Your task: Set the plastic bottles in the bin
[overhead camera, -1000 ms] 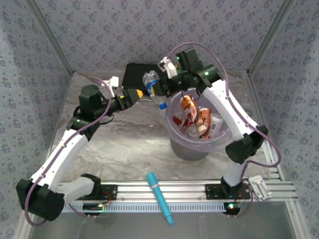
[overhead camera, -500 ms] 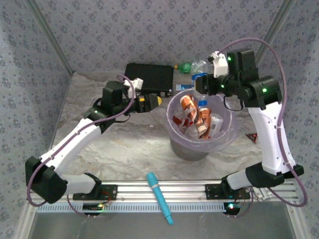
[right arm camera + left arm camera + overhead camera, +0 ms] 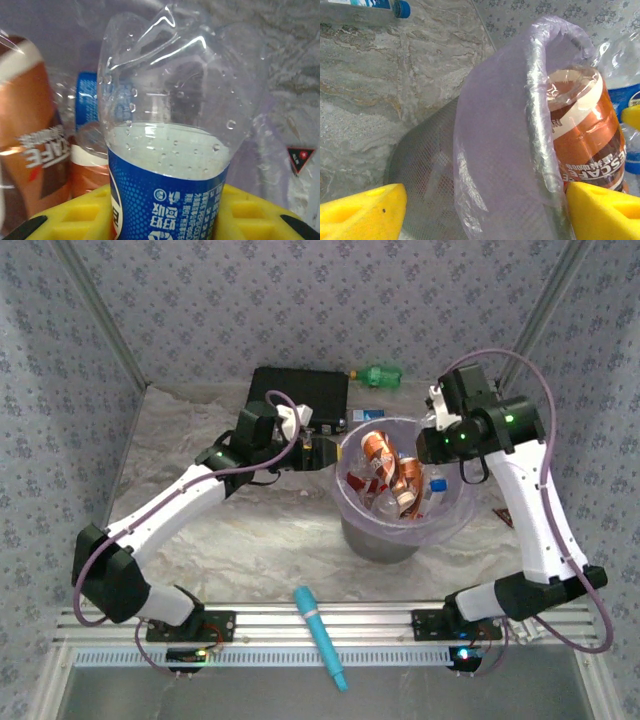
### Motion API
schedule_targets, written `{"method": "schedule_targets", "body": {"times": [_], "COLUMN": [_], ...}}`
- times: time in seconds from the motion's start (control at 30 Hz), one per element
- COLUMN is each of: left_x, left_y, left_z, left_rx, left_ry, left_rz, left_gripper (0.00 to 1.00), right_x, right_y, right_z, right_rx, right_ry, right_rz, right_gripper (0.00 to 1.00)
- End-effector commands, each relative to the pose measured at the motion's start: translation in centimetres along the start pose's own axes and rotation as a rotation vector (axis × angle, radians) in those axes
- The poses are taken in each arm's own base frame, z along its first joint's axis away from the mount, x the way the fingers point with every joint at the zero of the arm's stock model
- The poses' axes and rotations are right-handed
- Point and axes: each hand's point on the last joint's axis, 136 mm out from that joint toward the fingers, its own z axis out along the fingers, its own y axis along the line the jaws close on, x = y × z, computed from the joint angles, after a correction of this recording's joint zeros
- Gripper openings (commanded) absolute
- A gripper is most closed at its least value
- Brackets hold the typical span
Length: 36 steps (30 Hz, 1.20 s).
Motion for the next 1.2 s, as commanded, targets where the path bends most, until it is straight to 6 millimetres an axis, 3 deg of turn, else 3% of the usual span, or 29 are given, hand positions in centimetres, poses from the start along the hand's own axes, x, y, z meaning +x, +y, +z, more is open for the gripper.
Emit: {"method": "schedule_targets", "body": {"times": [0.0,0.43,0.6,0.77,0.9,1.17], "left_x": [-0.8,-0.8,-0.9,-0.9,-0.9,-0.8], "left_y": [-0.8,-0.6,-0.7,-0.8,-0.8,-1.0], "left_z": [0.1,1.1,1.1,1.3,1.4,1.1], "left_rx": [0.001,-0.008,-0.007,-0.002,0.000,0.003], "left_ry": [-0.012,0.009,0.008,0.011,0.011,0.011], "left_rz": [0.033,0.014,0.016,0.015,0.010,0.008], "left_gripper": [0.82,0.80,0.79,0.79,0.76,0.73], "right_x": [1.7,3.9,2.7,0.7,-0.1,0.9], "right_y": [-0.3,3.8,2.8,1.4,1.3,2.6], "right_z": [0.0,2.8,0.5,-2.8,-3.0,1.3], "right_rx": [0.019,-0.181,-0.133,-0.075,-0.068,-0.125], "right_ry": [0.015,0.073,-0.007,-0.120,-0.141,-0.043], "right_rz": [-0.020,-0.047,-0.043,-0.051,-0.056,-0.035], "right_gripper": [0.34,0.36,0.59,0.71,0.70,0.56]}}
